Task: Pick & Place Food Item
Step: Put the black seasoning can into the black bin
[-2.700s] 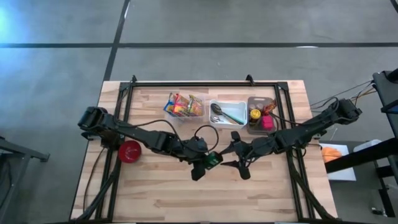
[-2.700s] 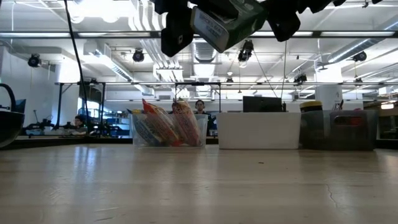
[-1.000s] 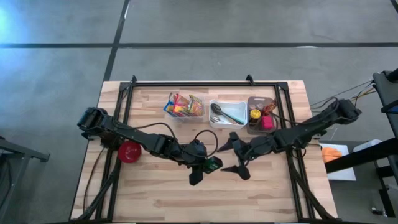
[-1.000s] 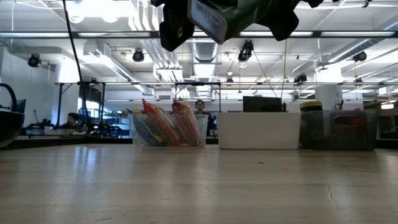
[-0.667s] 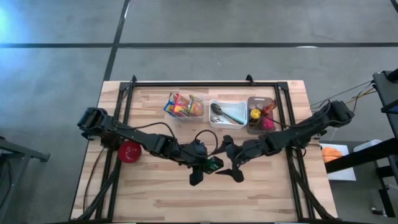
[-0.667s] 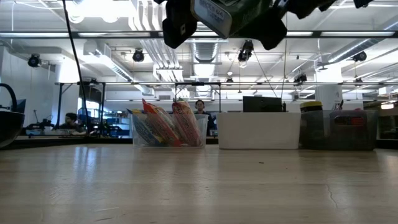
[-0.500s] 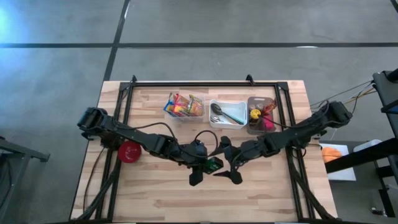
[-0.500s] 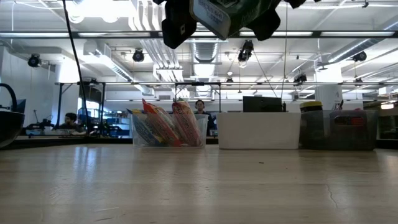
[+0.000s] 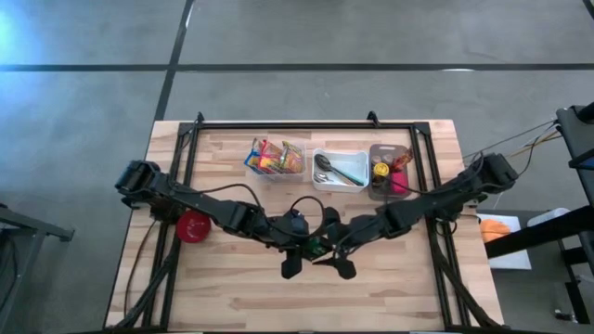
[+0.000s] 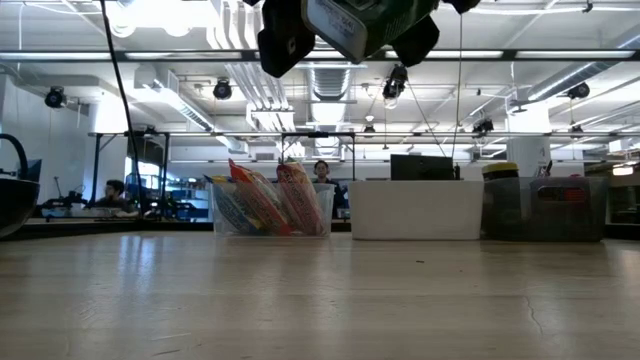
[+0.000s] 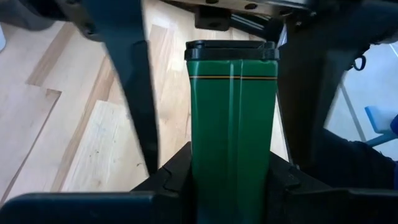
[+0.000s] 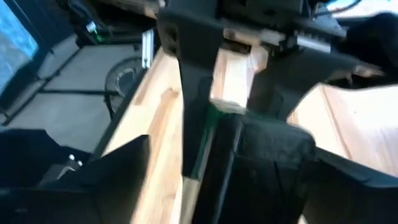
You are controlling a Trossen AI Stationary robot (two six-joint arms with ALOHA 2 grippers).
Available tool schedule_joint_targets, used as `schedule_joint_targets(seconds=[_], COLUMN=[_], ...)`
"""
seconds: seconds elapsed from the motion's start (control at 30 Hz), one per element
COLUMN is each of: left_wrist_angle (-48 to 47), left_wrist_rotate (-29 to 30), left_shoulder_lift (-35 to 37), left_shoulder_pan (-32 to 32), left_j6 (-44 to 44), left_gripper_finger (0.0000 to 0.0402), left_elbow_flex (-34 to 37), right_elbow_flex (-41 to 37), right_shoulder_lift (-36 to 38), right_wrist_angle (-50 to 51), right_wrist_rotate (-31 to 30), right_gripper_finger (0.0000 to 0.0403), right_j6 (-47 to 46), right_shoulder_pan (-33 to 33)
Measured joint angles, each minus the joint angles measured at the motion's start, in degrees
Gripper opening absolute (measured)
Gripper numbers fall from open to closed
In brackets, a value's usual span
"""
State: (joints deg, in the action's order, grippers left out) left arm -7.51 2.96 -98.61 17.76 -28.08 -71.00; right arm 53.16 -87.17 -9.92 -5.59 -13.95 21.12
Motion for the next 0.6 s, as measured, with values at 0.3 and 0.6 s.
schedule_joint_targets(seconds=[0.3, 0.6], left_wrist_angle=[-0.3, -1.4], left_wrist_rotate=[1.1, 1.6], left_shoulder_lift=[0.0, 0.1], left_shoulder_pan=[0.6, 1.0], left_j6=[0.3, 0.6], left_gripper_finger=[0.0108, 0.0107], left_elbow_flex=[0.0, 0.0], right_elbow_flex=[1.7, 1.4], right_shoulder_lift=[-0.7, -0.1], right_wrist_angle=[4.2, 4.0], right_wrist_rotate=[-0.2, 0.5], right_gripper_finger=[0.0160, 0.0164], right_j6=[-0.5, -1.0], right_shoulder_pan=[0.0, 0.2])
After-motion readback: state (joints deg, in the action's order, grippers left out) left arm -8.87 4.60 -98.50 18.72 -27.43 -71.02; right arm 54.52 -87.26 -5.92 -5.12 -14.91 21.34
